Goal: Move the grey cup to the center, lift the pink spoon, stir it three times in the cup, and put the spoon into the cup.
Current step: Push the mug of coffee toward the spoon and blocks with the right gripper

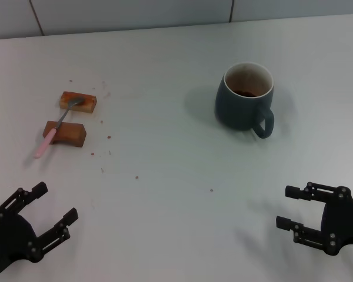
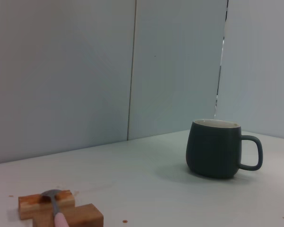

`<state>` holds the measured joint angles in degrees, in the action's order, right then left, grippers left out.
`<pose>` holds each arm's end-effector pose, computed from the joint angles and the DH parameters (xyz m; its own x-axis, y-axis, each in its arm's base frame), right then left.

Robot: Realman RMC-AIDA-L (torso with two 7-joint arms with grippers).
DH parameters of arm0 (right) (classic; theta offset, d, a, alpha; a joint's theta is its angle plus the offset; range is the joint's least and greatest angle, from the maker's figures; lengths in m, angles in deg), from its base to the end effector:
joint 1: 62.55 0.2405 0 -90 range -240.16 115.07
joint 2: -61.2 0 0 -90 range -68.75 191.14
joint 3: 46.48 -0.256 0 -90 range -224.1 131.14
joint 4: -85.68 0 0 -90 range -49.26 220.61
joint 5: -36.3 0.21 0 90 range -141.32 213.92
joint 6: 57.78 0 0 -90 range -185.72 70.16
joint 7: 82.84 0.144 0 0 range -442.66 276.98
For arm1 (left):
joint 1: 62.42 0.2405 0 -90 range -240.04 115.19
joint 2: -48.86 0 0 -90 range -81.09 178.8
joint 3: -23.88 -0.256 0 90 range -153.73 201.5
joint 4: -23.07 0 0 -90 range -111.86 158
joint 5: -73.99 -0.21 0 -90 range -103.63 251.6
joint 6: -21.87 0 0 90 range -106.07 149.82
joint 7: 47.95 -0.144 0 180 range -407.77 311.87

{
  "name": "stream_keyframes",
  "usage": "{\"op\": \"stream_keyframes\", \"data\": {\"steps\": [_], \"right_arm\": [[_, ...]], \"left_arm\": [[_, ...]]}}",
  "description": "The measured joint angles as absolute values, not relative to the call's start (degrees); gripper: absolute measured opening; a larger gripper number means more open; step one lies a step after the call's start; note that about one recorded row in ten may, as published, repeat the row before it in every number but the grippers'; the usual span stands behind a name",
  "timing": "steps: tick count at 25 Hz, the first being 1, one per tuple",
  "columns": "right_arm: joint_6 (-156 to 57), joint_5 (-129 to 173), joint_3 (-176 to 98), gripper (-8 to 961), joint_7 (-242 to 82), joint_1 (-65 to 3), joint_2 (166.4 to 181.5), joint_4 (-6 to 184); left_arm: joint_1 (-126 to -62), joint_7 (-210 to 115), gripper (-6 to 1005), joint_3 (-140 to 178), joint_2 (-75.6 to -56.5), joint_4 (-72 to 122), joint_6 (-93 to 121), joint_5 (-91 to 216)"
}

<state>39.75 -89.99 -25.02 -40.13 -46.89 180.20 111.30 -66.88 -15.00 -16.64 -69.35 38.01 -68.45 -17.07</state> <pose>0.3451 0.2104 -0.0164 0.8327 -0.1667 -0.5281 -0.3613 -0.8863 -0.2899 -0.3663 0.1718 -0.0244 0.7423 0.1477 0.6536 0.5575 -0.6773 -0.4801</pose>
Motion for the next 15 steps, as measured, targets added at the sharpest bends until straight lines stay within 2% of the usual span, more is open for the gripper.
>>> {"op": "stream_keyframes", "data": {"steps": [15], "right_arm": [[39.77, -89.99, -25.04, 587, -40.13, -46.94, 180.2, 111.46]], "left_arm": [[-66.83, -15.0, 813, -16.64, -69.35, 38.01, -68.53, -17.23]]}}
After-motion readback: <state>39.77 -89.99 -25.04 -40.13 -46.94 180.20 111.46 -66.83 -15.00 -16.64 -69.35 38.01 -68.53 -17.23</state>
